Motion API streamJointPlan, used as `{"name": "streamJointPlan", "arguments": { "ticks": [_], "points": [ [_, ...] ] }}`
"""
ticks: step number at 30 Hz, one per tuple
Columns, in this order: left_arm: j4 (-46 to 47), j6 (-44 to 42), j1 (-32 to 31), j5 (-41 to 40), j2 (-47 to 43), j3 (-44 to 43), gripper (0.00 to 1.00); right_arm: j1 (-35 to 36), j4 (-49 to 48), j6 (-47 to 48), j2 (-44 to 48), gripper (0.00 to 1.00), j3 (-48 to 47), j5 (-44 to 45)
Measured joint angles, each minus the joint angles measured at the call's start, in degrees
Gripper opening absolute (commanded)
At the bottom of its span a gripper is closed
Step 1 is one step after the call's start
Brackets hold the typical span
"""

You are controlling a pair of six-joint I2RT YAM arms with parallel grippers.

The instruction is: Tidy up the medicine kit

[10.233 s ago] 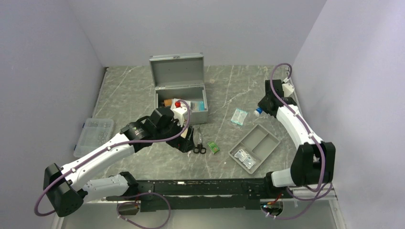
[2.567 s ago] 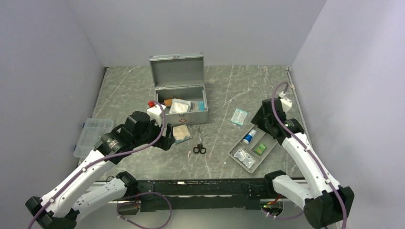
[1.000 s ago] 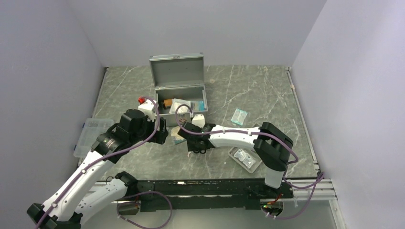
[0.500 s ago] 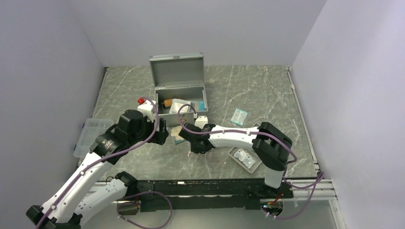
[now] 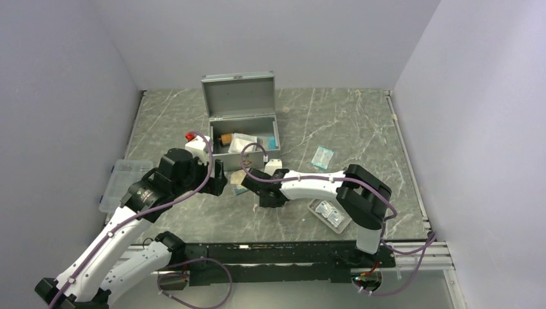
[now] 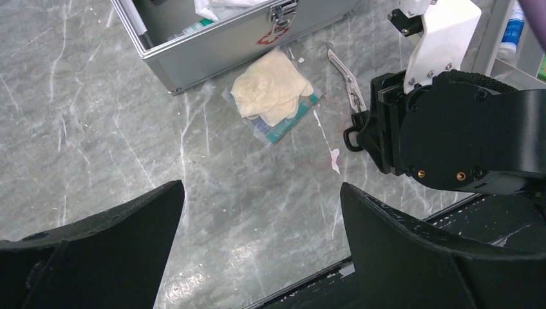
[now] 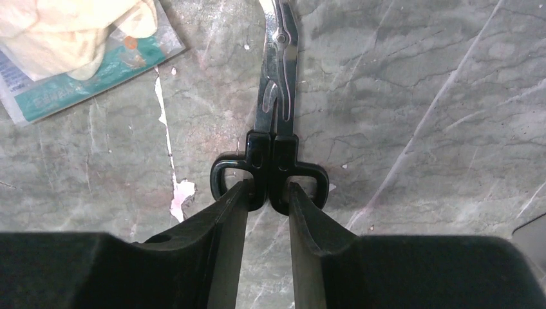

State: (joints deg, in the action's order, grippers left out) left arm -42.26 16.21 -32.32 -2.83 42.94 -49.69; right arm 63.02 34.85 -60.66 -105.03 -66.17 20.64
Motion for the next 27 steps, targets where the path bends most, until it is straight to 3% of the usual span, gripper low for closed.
{"name": "streamJointPlan", "arguments": {
  "ticks": [7, 15, 27],
  "points": [
    [0.02, 0.0, 0.0, 0.02, -0.09, 0.33, 0.99, 0.0, 0.15, -0.02, -0.35, 0.26, -0.35, 0.2],
    [0.02, -0.02, 0.0, 0.02, -0.11, 0.42, 0.99, 0.0, 0.24, -0.24, -0.72, 0.0, -0.68, 0.63],
    [0.02, 0.0, 0.0, 0.02, -0.11, 0.5, 0.99, 0.74, -0.02, -0.5, 0.42, 0.0, 0.68, 2.45]
  ]
}}
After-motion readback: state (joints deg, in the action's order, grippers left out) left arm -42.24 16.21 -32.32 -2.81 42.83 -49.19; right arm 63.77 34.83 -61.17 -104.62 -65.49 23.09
